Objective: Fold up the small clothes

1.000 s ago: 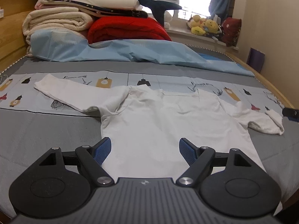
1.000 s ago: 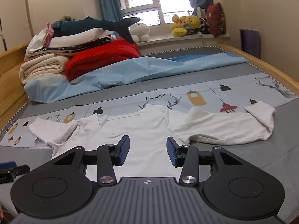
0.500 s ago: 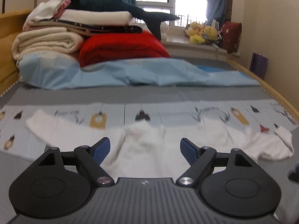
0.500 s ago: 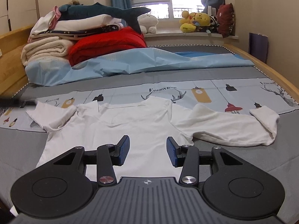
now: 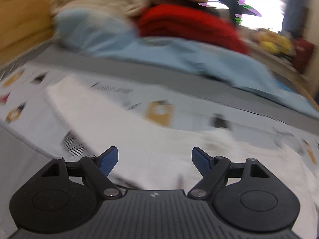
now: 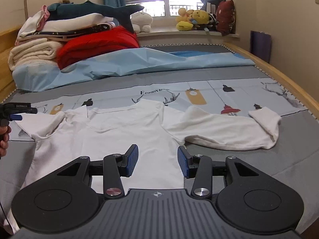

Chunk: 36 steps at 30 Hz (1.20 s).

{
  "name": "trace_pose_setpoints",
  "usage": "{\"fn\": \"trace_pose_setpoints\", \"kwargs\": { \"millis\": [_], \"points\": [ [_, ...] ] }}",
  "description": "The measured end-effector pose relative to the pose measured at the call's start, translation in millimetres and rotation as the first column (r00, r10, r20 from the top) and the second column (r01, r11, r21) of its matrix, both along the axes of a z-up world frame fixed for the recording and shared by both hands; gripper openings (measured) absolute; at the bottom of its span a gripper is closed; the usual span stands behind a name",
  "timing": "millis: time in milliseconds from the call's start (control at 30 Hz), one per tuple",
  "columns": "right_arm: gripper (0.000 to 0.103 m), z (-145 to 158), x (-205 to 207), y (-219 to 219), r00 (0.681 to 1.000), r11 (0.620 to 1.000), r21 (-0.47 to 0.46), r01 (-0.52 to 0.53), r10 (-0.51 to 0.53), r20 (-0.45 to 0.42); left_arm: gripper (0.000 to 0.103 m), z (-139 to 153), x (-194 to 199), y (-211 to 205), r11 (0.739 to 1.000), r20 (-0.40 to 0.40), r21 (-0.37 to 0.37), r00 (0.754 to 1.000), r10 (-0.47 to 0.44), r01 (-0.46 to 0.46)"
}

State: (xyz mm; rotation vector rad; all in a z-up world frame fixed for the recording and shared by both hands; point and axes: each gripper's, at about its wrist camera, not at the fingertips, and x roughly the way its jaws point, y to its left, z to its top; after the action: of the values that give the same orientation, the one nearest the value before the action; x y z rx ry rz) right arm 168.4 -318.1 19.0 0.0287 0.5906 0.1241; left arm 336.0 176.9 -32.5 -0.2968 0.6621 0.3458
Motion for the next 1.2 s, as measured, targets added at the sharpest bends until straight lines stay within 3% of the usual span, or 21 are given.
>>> {"fn": "trace_pose_setpoints", "kwargs": {
  "millis": [133,267,367,433,467,533,633,733,833,900,967,1000,1033,1133,1167,1200],
  "points": [
    [0.045,1.2,-1.0,10.3,0.999,0.995,-0.098,-0.031,0.032,0.012,0.074,-28.9,10.3,71.3,0.981,-0.018,-0.093,0.986,0.166,-0.167],
    [0.043,2.9,8.8,27.0,0.995,0.982,-0.159,-0.097,0.102,0.022,0.072,-56.7,6.0,141.7,0.926,-0.036,-0.219,0.951,0.308,-0.308],
    [0.039,4.3,29.0,46.7,0.99,0.979,-0.156,-0.134,0.141,0.03,0.07,-71.0,2.3,174.1,0.877,-0.016,-0.331,0.931,0.364,-0.348],
    [0.039,2.7,49.9,63.9,0.985,0.978,-0.132,-0.163,0.169,0.034,0.068,-68.8,8.9,179.8,0.883,0.003,-0.342,0.939,0.343,-0.321],
    [0.039,1.0,61.5,74.1,0.982,0.976,-0.121,-0.178,0.184,0.032,0.06,-67.7,14.3,181.0,0.894,0.005,-0.337,0.949,0.314,-0.294],
    [0.039,-4.9,81.6,91.5,0.978,0.973,-0.11,-0.205,0.209,0.027,0.005,-68.3,22.9,181.3,0.913,-0.016,-0.318,0.964,0.265,-0.256],
    [0.038,-20.2,110.5,115.6,0.972,0.967,-0.094,-0.236,0.237,0.001,0.005,-63.6,17.7,171.6,0.919,-0.016,-0.288,0.961,0.277,-0.27],
    [0.037,-34.3,132.4,128.4,0.976,0.975,-0.091,-0.205,0.197,-0.087,0.004,-22.4,17.6,142.1,0.96,0.053,-0.162,0.97,0.239,-0.227],
    [0.037,-41.0,146.8,130.6,0.972,0.981,-0.103,-0.165,0.145,-0.183,0.004,35.3,20.5,82.2,0.997,0.173,-0.028,0.982,0.076,-0.072],
    [0.037,-38.4,153.2,120.8,0.972,0.988,-0.077,-0.132,0.114,-0.205,0.004,69.3,14.6,13.8,0.992,0.21,0.085,0.972,-0.108,0.092],
    [0.037,-33.7,156.4,108.4,0.977,0.993,-0.076,-0.094,0.077,-0.201,0.004,81.7,2.6,-60.5,0.948,0.176,0.164,0.938,-0.299,0.272],
    [0.037,-30.8,158.6,103.3,0.979,0.994,-0.077,-0.075,0.059,-0.193,0.004,80.1,-6.1,-103.1,0.906,0.132,0.184,0.904,-0.407,0.381],
    [0.037,-27.7,159.7,95.8,0.982,0.996,-0.075,-0.052,0.037,-0.185,0.005,73.8,-15.3,-137.5,0.864,0.082,0.185,0.869,-0.489,0.468],
    [0.037,-16.4,165.4,72.4,0.982,0.998,-0.054,0.039,-0.048,-0.183,0.012,43.2,-56.2,-235.0,0.695,-0.106,0.127,0.706,-0.7,0.708],
    [0.037,-12.6,166.0,64.6,0.981,0.997,-0.043,0.067,-0.074,-0.178,0.013,38.8,-71.5,-254.4,0.656,-0.152,0.122,0.668,-0.729,0.745],
    [0.037,-8.9,166.2,55.5,0.98,0.994,-0.035,0.099,-0.103,-0.172,0.018,40.1,-83.5,-264.3,0.648,-0.178,0.118,0.658,-0.732,0.753]
  ]
}}
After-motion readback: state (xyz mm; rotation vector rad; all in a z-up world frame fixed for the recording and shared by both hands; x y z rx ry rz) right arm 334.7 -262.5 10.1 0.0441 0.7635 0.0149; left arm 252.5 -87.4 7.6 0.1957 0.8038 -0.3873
